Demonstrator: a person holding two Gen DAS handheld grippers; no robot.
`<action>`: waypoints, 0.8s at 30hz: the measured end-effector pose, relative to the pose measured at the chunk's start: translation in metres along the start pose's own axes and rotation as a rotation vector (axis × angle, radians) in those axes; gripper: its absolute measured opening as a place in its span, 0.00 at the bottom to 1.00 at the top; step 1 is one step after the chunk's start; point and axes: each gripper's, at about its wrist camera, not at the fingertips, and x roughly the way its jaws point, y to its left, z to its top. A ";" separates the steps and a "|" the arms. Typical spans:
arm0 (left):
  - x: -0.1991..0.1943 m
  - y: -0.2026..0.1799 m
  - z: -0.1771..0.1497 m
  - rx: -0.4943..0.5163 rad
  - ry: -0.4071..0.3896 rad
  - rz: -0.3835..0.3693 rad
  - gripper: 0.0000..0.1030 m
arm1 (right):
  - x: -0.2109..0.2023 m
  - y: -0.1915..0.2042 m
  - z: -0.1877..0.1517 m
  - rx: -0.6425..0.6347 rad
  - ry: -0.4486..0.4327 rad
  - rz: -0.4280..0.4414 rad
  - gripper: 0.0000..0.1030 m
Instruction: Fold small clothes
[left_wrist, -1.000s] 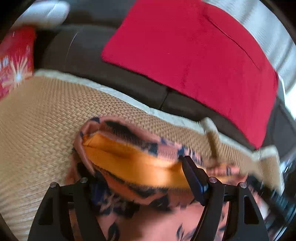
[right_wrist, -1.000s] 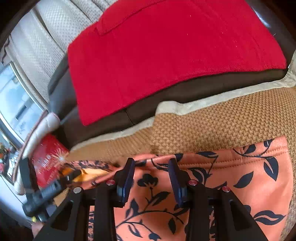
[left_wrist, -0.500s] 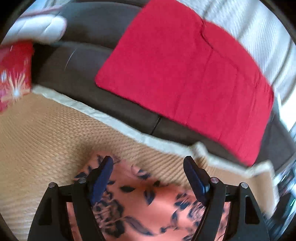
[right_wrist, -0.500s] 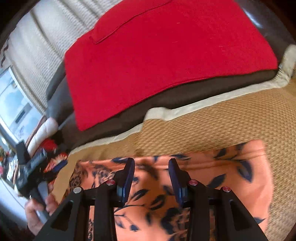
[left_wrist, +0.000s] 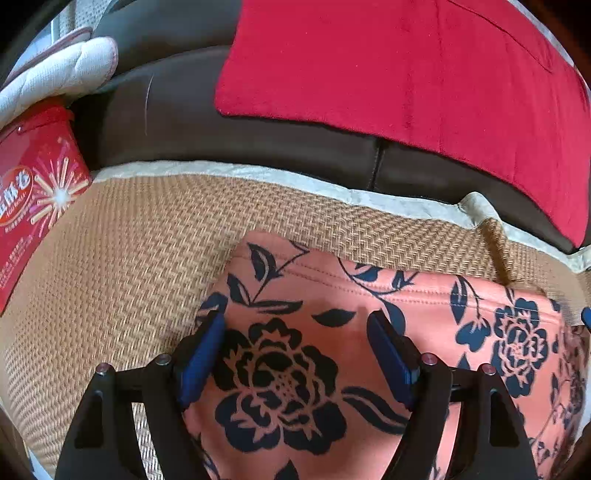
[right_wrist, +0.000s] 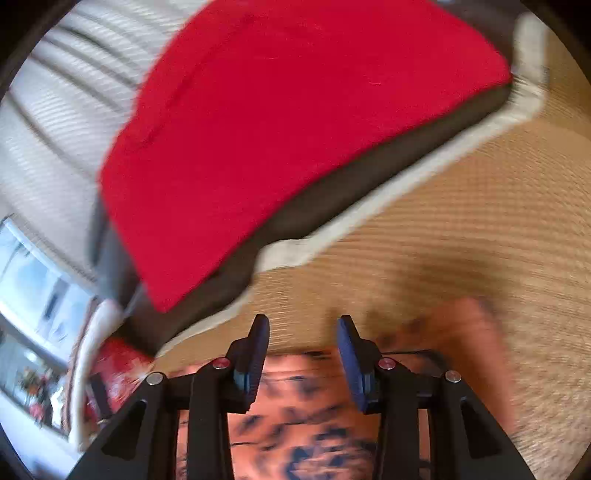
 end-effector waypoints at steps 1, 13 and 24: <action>-0.003 0.000 0.000 -0.008 0.002 -0.008 0.77 | 0.004 0.016 -0.003 -0.045 0.016 0.031 0.41; -0.053 0.030 -0.039 -0.026 -0.025 0.018 0.77 | 0.060 0.080 -0.055 -0.218 0.227 -0.070 0.44; -0.131 0.010 -0.114 0.092 -0.207 0.003 0.96 | -0.060 0.091 -0.089 -0.399 0.133 -0.159 0.63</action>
